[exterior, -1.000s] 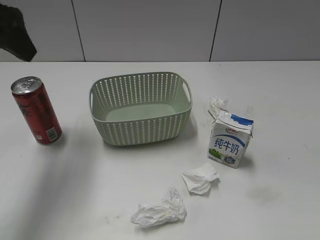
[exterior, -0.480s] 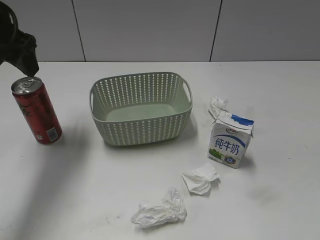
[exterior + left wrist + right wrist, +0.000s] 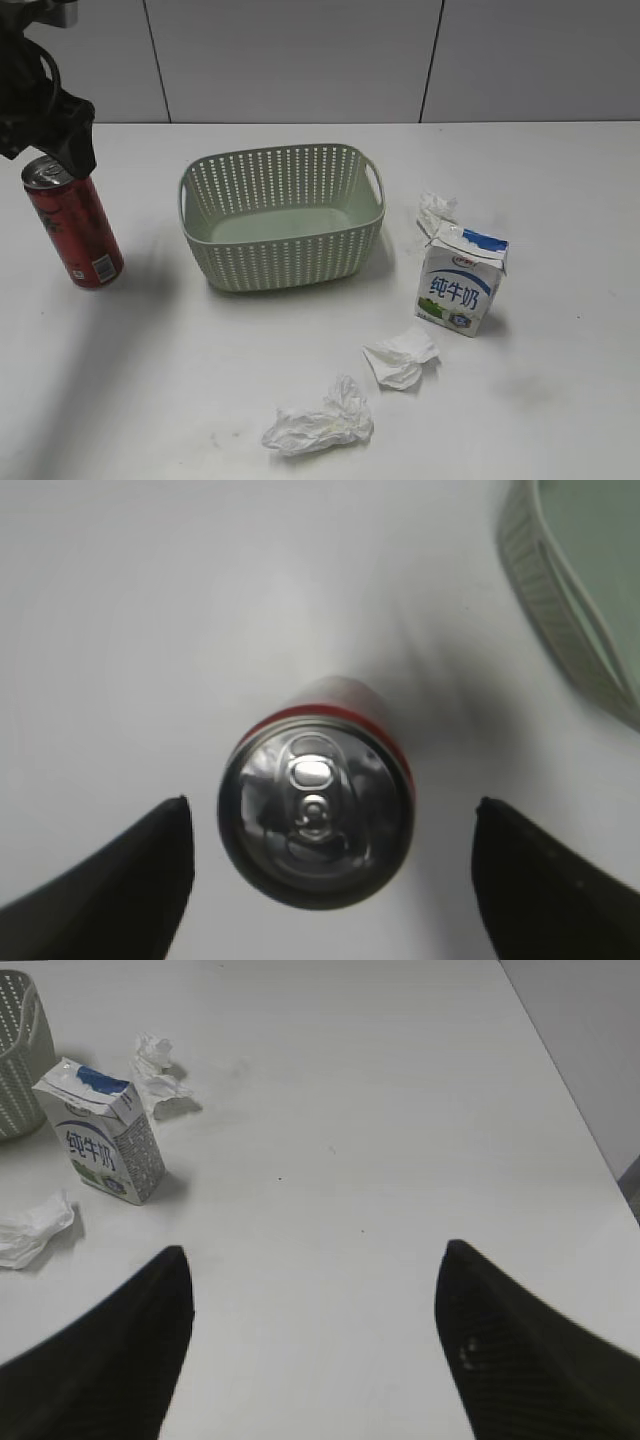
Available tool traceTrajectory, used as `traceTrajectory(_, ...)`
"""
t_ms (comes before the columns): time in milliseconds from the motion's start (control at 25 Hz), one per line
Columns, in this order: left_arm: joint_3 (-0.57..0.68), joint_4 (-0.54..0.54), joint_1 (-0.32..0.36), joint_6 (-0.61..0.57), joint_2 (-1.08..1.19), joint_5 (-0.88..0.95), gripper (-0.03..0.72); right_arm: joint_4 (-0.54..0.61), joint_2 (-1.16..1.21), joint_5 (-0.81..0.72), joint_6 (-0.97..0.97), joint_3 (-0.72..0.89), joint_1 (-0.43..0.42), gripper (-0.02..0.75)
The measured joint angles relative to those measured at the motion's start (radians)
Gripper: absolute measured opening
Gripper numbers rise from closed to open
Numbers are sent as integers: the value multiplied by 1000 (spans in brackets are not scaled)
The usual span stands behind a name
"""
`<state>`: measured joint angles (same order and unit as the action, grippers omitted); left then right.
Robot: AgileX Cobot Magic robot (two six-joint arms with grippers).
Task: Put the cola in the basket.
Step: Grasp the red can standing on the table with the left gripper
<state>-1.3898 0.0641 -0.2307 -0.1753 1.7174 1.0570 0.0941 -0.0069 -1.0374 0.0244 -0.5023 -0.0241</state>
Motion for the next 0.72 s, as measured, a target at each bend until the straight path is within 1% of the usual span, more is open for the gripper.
traceTrajectory(160,0,-29,0,18,16,-3,667,0,0,0,0,0,0,571)
traceTrajectory(720,-7,-32,0,19,137,-69,655,0,0,0,0,0,0,571)
